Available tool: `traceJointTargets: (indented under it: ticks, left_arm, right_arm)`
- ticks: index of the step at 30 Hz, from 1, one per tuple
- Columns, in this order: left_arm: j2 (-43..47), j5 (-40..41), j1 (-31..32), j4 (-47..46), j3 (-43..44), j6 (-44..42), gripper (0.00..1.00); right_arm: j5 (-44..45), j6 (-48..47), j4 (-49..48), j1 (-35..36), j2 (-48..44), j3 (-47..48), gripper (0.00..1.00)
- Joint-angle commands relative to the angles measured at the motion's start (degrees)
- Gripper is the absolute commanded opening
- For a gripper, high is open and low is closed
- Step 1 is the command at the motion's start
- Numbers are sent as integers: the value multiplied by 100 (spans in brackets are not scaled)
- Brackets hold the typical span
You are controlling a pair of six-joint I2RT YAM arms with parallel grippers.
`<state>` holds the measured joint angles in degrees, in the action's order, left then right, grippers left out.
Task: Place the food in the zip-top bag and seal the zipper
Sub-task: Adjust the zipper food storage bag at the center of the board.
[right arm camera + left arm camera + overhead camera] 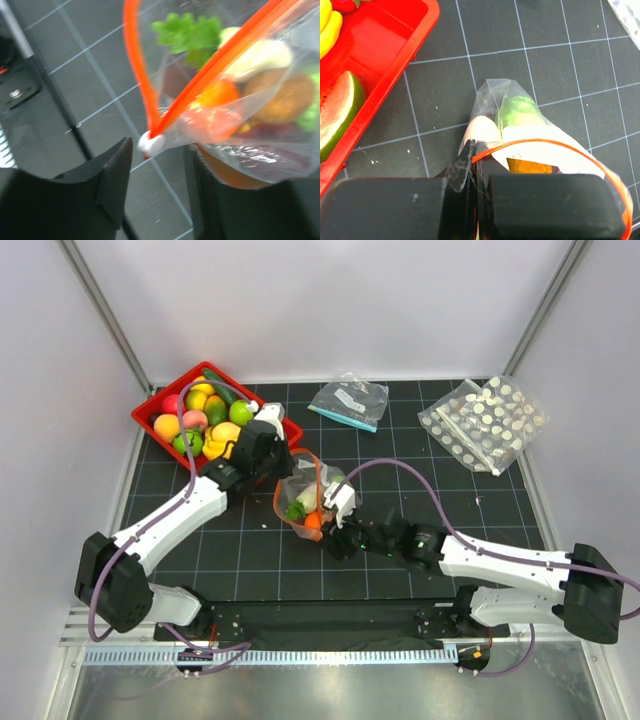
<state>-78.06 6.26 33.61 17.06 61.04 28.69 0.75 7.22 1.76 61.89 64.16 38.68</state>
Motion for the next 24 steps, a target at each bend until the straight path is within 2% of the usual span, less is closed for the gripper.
traceJointTargets:
  ticks: [1,2,3,6,9,16,24]
  left_arm:
    - [265,-160,-21,43,67,32,0]
    - [283,-169,-29,43,58,32,0]
    - [300,-178,-21,60,31,40,0]
    - [335,-134,-21,78,22,32,0]
    - [362,-12,-29,148,66,-30,0]
    - [353,717,-29,631,382,-267,0]
    - [581,1447,-29,1255,751,-460,0]
  right_arm:
    - [925,-125,-255,78,88,369,46]
    - [1031,-99,-264,78,97,404,41]
    - [1250,-72,-255,78,88,421,27]
    - [1375,-46,-220,78,-96,439,1]
    - [1252,-63,-211,87,-491,448,1]
    - [1471,-151,1062,87,-1098,1062,1]
    - [2016,-151,2521,87,-1029,2020,1]
